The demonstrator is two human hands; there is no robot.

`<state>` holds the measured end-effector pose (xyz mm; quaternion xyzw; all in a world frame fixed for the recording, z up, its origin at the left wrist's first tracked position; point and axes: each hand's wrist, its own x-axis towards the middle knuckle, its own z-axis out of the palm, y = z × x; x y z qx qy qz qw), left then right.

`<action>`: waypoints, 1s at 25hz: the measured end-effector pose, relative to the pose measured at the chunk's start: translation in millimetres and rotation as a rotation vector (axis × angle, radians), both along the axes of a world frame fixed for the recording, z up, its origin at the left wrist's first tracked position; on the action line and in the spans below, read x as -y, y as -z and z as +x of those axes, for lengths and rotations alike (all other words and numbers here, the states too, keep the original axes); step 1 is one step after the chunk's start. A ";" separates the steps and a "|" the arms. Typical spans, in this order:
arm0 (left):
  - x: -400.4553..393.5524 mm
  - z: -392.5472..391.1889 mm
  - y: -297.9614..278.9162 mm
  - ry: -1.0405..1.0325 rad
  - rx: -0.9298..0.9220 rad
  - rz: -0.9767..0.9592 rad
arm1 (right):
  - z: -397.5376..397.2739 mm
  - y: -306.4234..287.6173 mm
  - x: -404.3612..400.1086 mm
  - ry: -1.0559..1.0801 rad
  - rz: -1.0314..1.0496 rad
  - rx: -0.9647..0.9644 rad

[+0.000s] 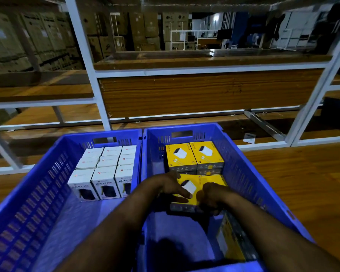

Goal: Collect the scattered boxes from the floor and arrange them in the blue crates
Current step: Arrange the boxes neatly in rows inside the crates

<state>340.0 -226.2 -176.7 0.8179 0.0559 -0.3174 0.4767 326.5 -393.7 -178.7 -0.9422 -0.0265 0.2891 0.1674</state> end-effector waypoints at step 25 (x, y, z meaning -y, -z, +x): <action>-7.6 23.5 8.4 -0.159 0.266 0.087 | -15.2 59.7 -53.0 -0.983 -0.183 0.316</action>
